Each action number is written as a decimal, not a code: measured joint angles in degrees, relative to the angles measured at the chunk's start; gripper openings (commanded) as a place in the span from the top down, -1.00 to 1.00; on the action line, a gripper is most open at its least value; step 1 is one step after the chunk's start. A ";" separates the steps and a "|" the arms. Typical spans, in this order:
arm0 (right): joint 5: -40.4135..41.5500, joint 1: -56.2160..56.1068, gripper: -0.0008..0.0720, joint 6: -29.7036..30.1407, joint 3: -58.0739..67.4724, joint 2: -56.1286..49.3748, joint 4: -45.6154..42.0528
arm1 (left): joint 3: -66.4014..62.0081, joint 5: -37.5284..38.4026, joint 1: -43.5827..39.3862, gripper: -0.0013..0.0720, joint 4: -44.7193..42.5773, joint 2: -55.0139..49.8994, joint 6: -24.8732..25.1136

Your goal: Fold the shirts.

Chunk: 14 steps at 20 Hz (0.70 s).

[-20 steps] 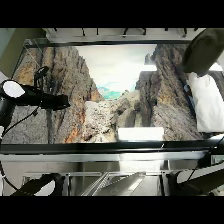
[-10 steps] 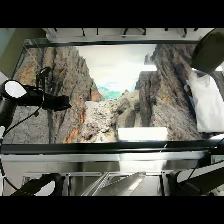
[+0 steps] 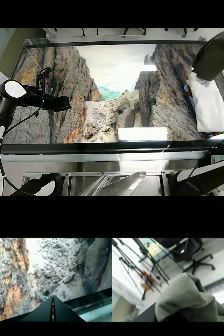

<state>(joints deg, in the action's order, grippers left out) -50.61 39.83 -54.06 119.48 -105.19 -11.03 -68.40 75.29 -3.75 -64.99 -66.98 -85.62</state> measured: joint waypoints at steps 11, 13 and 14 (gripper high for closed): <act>-26.45 8.04 0.90 -17.18 -1.70 3.72 -18.36 | 0.00 -5.01 0.00 0.93 0.00 -0.02 3.17; -28.98 8.41 0.90 -22.23 -2.80 6.43 -25.77 | 0.00 -5.38 0.00 0.93 0.00 -0.02 4.42; -30.05 8.44 0.90 -24.83 -3.19 7.56 -29.42 | 0.00 -5.51 0.00 0.93 0.00 -0.02 5.01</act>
<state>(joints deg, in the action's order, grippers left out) -80.66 48.27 -78.89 116.29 -97.62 -40.45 -68.40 69.78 -3.75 -64.99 -67.00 -80.62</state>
